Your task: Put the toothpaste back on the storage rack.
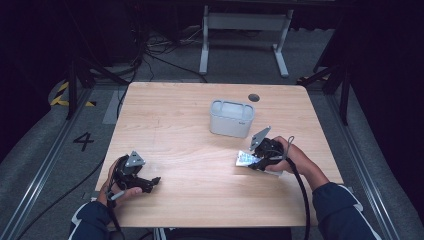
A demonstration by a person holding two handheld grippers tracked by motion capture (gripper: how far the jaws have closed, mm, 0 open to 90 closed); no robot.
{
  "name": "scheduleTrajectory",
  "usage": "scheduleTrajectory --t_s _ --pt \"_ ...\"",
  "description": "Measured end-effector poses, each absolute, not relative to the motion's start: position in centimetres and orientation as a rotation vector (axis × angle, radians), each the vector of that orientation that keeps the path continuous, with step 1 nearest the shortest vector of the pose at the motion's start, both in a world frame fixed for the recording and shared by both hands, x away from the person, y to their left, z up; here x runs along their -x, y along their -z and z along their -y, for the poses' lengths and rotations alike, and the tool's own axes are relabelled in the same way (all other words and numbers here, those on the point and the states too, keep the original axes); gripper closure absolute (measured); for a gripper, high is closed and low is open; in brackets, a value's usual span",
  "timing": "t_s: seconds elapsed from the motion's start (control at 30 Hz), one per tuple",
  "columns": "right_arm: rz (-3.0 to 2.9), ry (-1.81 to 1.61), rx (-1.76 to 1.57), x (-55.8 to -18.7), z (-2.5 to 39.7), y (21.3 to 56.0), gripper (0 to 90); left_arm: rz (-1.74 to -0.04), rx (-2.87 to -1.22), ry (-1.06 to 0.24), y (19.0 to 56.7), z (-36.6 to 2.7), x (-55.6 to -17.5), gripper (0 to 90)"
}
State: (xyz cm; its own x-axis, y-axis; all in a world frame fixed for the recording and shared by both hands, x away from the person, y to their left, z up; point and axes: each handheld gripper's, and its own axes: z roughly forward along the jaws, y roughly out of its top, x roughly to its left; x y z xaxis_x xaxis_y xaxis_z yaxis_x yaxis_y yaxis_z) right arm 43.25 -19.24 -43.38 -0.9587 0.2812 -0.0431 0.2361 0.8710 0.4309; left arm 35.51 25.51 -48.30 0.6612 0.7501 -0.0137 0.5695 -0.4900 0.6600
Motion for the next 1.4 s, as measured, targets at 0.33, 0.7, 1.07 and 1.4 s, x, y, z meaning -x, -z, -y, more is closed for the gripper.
scheduleTrajectory --t_s 0.33,0.7,1.07,1.4 --pt "-2.823 -0.921 -0.498 -42.6 21.4 41.6 63.4 -1.016 -2.234 -0.365 48.3 -25.5 -35.5 1.2" --pt "-2.718 -1.061 -0.524 -41.7 23.0 40.5 64.1 -1.016 -2.235 -0.370 48.3 -25.5 -35.5 1.2" --pt "-2.596 -1.180 -0.540 -40.9 24.1 39.1 64.3 -1.016 -2.235 -0.366 48.3 -25.5 -35.5 1.2" --pt "-2.504 -1.251 -0.576 -40.6 24.9 38.1 64.1 -1.016 -2.235 -0.367 48.3 -25.5 -35.5 1.2"
